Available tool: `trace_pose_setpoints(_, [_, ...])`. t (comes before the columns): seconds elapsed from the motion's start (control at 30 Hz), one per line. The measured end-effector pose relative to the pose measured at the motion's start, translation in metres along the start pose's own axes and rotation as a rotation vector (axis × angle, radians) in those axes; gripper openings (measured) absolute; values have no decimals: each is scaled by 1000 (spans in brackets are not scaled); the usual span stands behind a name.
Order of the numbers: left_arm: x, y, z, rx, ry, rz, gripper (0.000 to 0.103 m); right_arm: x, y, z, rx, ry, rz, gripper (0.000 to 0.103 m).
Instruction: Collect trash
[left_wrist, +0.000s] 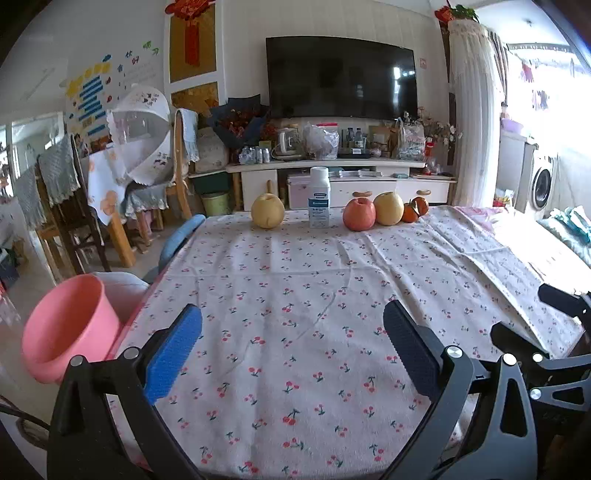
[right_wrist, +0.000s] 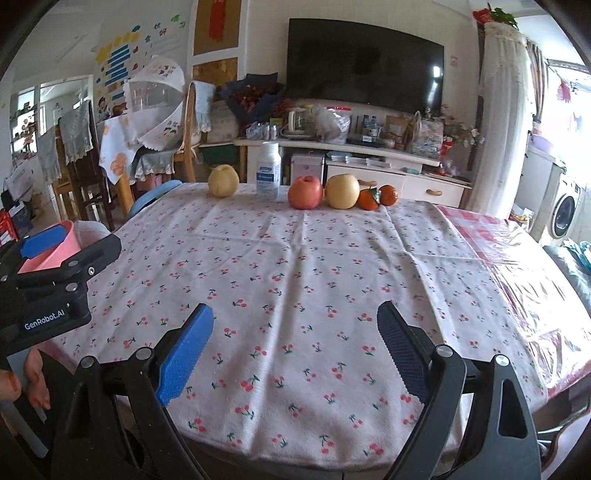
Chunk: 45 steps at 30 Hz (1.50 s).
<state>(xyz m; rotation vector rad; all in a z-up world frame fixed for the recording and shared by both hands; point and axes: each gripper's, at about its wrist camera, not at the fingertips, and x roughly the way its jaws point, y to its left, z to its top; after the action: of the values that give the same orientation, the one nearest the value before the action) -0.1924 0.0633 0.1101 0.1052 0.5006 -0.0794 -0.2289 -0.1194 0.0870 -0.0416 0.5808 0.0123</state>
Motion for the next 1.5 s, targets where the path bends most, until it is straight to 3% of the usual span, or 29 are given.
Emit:
trace_pose_setpoints(0.23, [-20,-3,0,21,-21,10,99,-16,-2,-4,-1,-36,-14,89])
trace_pose_setpoints(0.43, [-41,-13,-3,70,-86,12,99,-34,-5,-7,13,-73,-31,89])
trace_pose_setpoints(0.93, [-58,-16,-1,56,-95,-19,99,-51,-14,-10,30,-144,-78,90])
trace_pose_setpoints(1.2, [-55,-14,0,12,-77,-23,99,-52,-15,-11,31,-147,-79,91])
trace_pose_setpoints(1.5, [-48,-21,-3,34,-63,-15,99,-49,-22,-7,40,-143,-78,91])
